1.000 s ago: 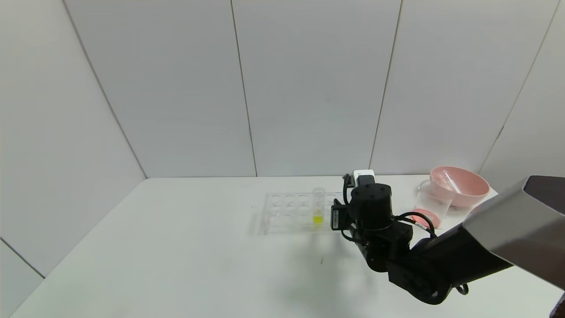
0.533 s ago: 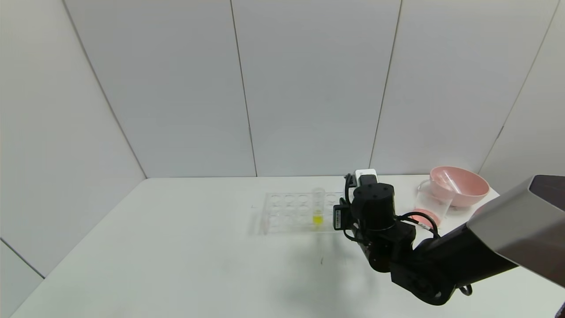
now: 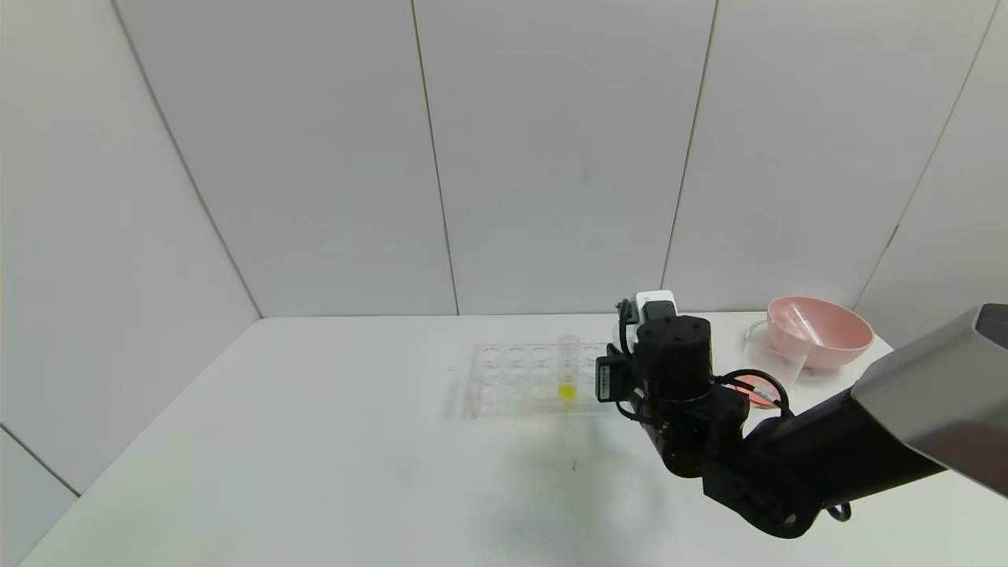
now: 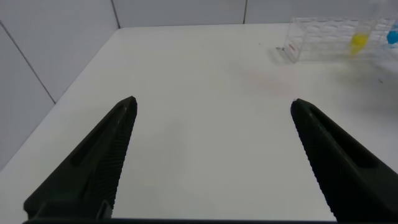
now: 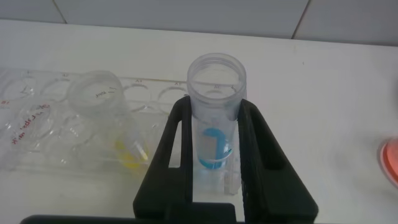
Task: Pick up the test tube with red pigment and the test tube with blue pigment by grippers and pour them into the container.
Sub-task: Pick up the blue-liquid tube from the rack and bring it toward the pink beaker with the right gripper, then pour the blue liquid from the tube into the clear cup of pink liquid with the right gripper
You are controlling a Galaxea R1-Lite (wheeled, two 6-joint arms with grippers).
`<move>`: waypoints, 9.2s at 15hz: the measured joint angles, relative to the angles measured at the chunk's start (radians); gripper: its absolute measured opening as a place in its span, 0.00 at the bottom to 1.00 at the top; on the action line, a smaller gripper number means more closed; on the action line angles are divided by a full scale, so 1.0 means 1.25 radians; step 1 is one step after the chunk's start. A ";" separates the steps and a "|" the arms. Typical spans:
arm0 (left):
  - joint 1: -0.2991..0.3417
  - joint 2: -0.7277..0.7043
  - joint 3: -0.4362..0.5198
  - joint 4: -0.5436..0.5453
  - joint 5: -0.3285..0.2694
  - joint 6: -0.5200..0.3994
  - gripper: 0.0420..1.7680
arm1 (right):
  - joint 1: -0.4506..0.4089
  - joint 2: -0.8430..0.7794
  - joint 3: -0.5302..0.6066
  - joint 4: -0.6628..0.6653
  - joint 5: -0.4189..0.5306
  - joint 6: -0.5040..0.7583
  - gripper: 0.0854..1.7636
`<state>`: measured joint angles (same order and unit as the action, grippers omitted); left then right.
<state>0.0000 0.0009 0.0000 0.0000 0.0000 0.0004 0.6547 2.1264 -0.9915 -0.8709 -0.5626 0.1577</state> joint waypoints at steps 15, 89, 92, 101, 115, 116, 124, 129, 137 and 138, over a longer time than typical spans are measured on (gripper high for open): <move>0.000 0.000 0.000 0.000 0.000 0.000 1.00 | 0.005 -0.133 0.011 0.009 0.006 -0.053 0.24; 0.000 0.000 0.000 0.000 0.000 0.000 1.00 | -0.509 -0.025 -0.807 1.420 0.238 -1.116 0.24; 0.000 0.000 0.000 0.000 0.000 0.000 1.00 | -0.497 -0.018 -0.807 1.385 0.205 -1.127 0.24; 0.000 0.000 0.000 0.000 0.000 0.000 1.00 | -0.459 -0.002 -0.807 1.379 0.068 -1.182 0.24; 0.000 0.000 0.000 0.000 0.000 0.000 1.00 | -0.398 0.011 -0.807 1.356 -0.055 -1.314 0.24; 0.000 0.000 0.000 0.000 0.000 0.000 1.00 | -0.389 0.010 -0.807 1.355 -0.059 -1.317 0.24; 0.000 0.000 0.000 0.000 0.000 0.000 1.00 | -0.368 -0.004 -0.807 1.326 -0.075 -1.336 0.24; 0.000 0.000 0.000 0.000 0.000 0.000 1.00 | -0.368 -0.007 -0.807 1.318 -0.073 -1.338 0.24; 0.000 0.000 0.000 0.000 0.000 0.000 1.00 | -0.367 -0.014 -0.807 1.315 -0.067 -1.336 0.24; 0.000 0.000 0.000 0.000 0.000 0.000 1.00 | -0.367 -0.020 -0.807 1.315 -0.061 -1.334 0.24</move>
<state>0.0000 0.0009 0.0000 0.0000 0.0000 0.0000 0.1957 2.1013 -2.0002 0.7723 -0.6391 -1.5096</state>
